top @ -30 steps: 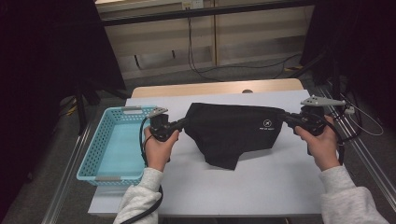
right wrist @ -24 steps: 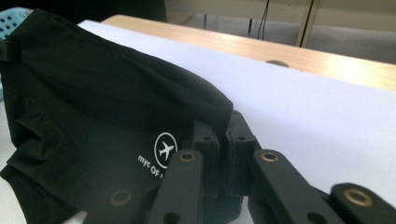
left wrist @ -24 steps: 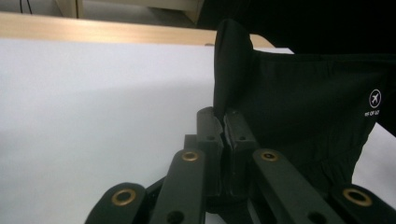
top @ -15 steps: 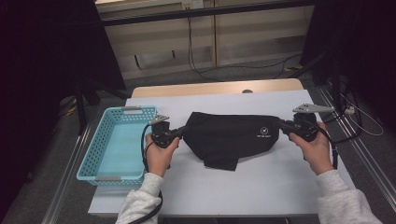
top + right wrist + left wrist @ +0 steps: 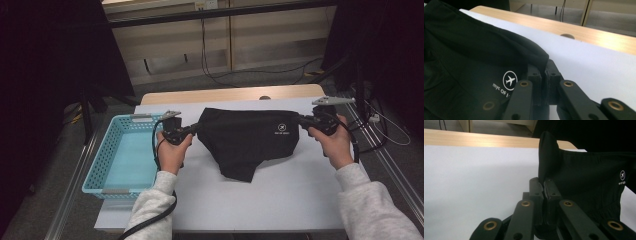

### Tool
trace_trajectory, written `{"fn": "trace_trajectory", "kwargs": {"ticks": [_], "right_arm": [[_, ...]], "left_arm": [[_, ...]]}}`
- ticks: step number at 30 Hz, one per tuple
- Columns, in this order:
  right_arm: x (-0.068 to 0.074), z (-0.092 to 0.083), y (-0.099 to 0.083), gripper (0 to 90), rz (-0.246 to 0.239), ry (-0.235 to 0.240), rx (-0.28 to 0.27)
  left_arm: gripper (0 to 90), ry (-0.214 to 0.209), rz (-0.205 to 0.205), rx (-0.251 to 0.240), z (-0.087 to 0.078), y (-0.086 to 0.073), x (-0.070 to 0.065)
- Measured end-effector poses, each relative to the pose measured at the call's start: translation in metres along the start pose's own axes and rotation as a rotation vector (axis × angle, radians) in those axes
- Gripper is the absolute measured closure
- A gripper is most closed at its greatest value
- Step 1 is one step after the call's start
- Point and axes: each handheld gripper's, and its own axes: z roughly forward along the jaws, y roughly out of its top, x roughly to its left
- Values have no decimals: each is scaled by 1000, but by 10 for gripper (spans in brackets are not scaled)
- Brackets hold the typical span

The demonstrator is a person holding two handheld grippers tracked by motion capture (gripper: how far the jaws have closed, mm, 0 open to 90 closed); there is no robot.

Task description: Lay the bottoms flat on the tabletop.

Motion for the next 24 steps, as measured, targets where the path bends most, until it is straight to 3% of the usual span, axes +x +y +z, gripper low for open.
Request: {"fn": "trace_trajectory", "kwargs": {"ticks": [4, 6, 8, 9, 10, 11, 12, 15, 18, 20, 24], "right_arm": [[-9, 16, 23, 861, 12, -5, 13], [-16, 30, 43, 862, 3, -53, 18], [-23, 45, 70, 855, 56, -102, -42], [-24, 51, 80, 786, 72, -132, -72], [-23, 56, 84, 656, 78, -161, -87], [-20, 63, 88, 533, 72, -202, -91], [-18, 66, 88, 520, 64, -211, -85], [-5, 69, 71, 343, 11, -200, -38], [4, 61, 45, 340, -16, -170, 9], [11, 50, 22, 314, -19, -124, 20], [24, 31, -15, 279, -44, -87, 49]], "left_arm": [[869, 14, -6, 1, 10, 20, 4], [870, 42, -10, -25, 18, 40, 11], [869, 59, -24, -56, 27, 57, 16], [856, 70, -20, -65, 31, 61, 17], [806, 81, -28, -76, 38, 64, 19], [685, 81, -43, -72, 41, 63, 20], [619, 88, -29, -63, 43, 61, 19], [455, 70, 55, -31, 45, 47, 12], [373, 36, 92, 10, 41, 29, 5], [341, 12, 128, 29, 36, 17, 1], [278, -21, 149, 55, 25, -6, -6]]}}
